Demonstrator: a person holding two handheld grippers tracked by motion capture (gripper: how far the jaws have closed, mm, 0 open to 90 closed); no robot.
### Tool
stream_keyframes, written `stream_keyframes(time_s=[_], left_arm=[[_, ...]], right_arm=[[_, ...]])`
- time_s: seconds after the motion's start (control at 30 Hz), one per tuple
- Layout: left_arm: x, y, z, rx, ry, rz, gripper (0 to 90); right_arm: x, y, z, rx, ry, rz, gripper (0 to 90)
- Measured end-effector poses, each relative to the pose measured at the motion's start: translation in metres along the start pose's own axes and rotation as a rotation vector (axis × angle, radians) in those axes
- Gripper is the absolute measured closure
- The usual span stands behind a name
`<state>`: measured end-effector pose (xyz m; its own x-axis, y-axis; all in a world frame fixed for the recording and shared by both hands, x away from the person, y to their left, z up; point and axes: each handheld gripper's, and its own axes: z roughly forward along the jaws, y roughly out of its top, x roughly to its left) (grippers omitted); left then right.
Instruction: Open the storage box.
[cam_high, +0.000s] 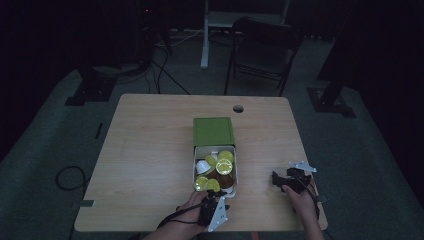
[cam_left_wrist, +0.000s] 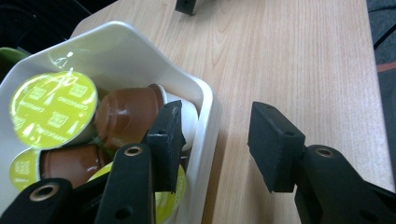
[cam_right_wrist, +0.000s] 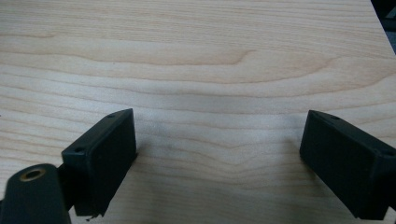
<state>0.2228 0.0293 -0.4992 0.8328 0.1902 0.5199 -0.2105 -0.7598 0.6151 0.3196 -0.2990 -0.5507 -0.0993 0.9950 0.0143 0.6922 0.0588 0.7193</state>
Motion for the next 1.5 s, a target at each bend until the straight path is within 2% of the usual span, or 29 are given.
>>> stream_keyframes(time_s=[0.23, 0.43, 0.67, 0.83, 0.93, 1.13, 1.5], left_arm=[[0.005, -0.003, -0.007, -0.001, -0.005, -0.034, 56.3], [0.009, -0.005, -0.017, -0.02, -0.024, -0.085, 56.4], [0.019, -0.004, -0.032, -0.05, -0.025, -0.135, 57.1], [0.025, -0.005, -0.04, -0.052, -0.014, -0.142, 60.0], [0.032, -0.009, -0.048, -0.053, 0.013, -0.153, 60.0], [0.041, -0.016, -0.06, -0.054, 0.033, -0.181, 60.0], [0.054, -0.042, -0.088, -0.055, 0.087, -0.272, 60.0]], right_arm=[[0.0, 0.0, 0.0, 0.0, 0.0, 0.0, 10.4], [0.0, 0.0, 0.0, 0.0, 0.0, 0.0, 10.4], [0.0, 0.0, 0.0, 0.0, 0.0, 0.0, 10.4], [0.0, 0.0, 0.0, 0.0, 0.0, 0.0, 10.4], [0.0, 0.0, 0.0, 0.0, 0.0, 0.0, 10.4], [0.0, 0.0, 0.0, 0.0, 0.0, 0.0, 10.4], [0.0, 0.0, 0.0, 0.0, 0.0, 0.0, 10.4]])
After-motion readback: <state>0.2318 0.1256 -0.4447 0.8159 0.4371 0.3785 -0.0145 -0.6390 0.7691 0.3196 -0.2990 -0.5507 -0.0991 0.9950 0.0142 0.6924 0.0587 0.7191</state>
